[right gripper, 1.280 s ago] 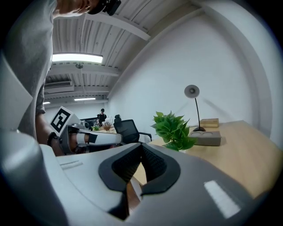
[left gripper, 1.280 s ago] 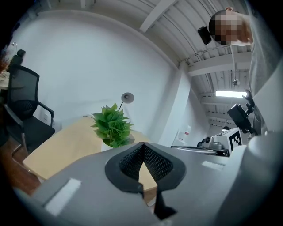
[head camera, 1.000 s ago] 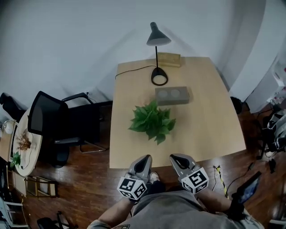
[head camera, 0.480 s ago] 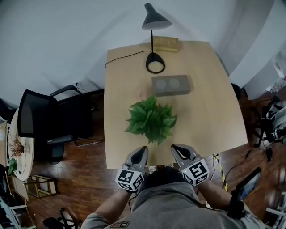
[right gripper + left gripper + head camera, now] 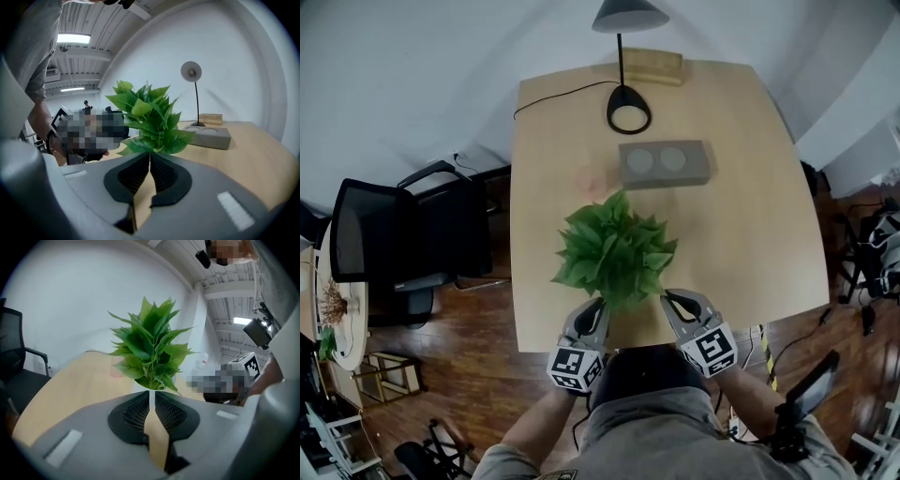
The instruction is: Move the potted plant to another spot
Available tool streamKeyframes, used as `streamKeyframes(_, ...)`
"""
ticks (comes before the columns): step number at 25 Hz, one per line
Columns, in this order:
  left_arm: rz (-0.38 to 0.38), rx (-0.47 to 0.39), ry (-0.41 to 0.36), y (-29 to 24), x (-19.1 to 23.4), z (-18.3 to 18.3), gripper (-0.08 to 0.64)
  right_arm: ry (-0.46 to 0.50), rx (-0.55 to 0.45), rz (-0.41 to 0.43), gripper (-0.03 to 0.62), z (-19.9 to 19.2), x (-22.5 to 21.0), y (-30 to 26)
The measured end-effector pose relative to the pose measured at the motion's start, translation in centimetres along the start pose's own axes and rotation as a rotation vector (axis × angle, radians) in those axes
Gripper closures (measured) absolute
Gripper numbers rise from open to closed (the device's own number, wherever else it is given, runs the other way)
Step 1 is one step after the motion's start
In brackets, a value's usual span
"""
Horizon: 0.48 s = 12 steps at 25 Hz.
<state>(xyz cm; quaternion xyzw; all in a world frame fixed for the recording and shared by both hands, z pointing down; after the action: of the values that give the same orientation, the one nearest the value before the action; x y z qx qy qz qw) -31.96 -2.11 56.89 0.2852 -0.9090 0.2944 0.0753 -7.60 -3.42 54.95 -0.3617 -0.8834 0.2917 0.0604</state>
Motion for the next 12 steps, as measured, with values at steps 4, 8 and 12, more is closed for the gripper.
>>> streamKeyframes(4, -0.001, 0.025, -0.042, -2.1, 1.3, -0.8, 0.457, 0.023, 0.023, 0.025, 0.529, -1.2, -1.5, -2.1)
streamKeyframes(8, -0.028, 0.055, -0.116, -4.3, 2.3, -1.4, 0.366, 0.079, 0.061, 0.066, 0.411, -2.3, -3.0, -4.3)
streamKeyframes(12, -0.057, 0.074, -0.212, -6.3, 3.5, -1.8, 0.291, 0.138, 0.093, 0.122, 0.326, -2.9, -4.1, -6.8)
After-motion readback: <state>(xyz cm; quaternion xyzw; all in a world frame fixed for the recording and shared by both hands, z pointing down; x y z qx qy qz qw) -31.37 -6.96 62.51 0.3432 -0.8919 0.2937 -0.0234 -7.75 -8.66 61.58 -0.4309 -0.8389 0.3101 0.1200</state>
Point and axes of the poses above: the fingertips, and each gripper's own axes: y backward along the fingers, x to its left, z out of its top, the point moved 10 cm from there along y, backward along the fingers, and after that the axes turned 11 degrees about x, right-handed, at the moved point
